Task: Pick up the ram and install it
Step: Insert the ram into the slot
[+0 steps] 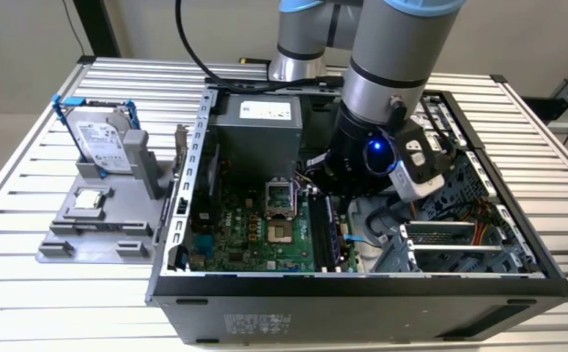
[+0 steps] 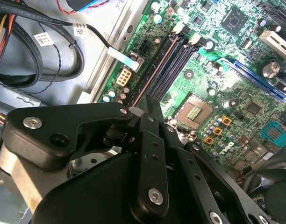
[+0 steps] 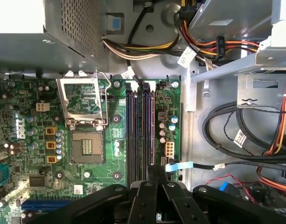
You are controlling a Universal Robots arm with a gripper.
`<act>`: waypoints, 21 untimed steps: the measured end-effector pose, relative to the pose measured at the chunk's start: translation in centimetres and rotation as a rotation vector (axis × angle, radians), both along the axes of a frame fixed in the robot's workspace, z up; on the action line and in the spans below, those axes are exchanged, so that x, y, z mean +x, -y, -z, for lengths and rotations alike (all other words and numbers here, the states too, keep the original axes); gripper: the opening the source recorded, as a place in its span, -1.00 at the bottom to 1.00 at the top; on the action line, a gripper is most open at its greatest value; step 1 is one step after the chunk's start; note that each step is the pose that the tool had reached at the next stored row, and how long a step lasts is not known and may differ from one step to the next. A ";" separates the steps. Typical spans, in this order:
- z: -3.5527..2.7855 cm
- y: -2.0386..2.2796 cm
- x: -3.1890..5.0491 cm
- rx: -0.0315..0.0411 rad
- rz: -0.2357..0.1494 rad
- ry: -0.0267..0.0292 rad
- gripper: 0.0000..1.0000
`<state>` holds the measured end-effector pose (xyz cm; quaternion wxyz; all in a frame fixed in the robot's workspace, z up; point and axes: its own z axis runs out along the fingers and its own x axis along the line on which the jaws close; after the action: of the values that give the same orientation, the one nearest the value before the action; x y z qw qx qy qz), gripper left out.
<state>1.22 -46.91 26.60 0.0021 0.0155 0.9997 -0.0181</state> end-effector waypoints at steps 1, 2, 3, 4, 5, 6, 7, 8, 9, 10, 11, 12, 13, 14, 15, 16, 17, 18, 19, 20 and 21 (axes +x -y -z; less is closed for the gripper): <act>-0.01 0.00 0.00 0.0000 0.000 0.0000 -1.00; -0.01 0.00 0.00 -0.0001 -0.002 0.0001 -1.00; -0.01 0.00 0.00 0.0000 -0.010 0.0000 -1.00; 0.00 0.00 0.01 0.0000 -0.021 0.0000 -1.00; -0.01 0.00 0.01 0.0000 -0.032 -0.0001 -1.00; -0.01 0.00 0.01 0.0000 -0.039 0.0000 -1.00; -0.01 0.00 0.00 0.0000 -0.042 0.0000 -1.00; -0.01 0.00 0.00 0.0000 -0.042 0.0000 -1.00; -0.01 0.00 0.00 0.0000 -0.042 -0.0001 -1.00; -0.01 0.00 0.00 0.0000 -0.043 -0.0001 -1.00; -0.02 0.00 0.00 0.0005 -0.044 0.0000 -1.00; -0.03 0.01 -0.01 0.0027 -0.049 -0.0001 -1.00; -0.02 0.00 -0.01 0.0047 -0.059 0.0000 -1.00; -0.02 0.00 0.00 0.0051 -0.073 -0.0001 -1.00; -0.01 0.00 0.00 0.0054 -0.091 -0.0001 -1.00; 0.00 -0.01 0.01 0.0056 -0.109 -0.0001 -1.00; 0.00 0.00 0.01 0.0056 -0.126 -0.0002 -1.00; -0.01 0.00 0.01 0.0055 -0.142 -0.0003 -1.00; 0.00 0.00 0.00 0.0055 -0.158 -0.0004 -1.00; -0.01 0.00 0.00 0.0055 -0.174 -0.0005 -1.00; -0.01 0.00 0.00 0.0055 -0.188 -0.0006 -1.00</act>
<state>1.22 -46.91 26.61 0.0034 -0.0783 0.9968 -0.0151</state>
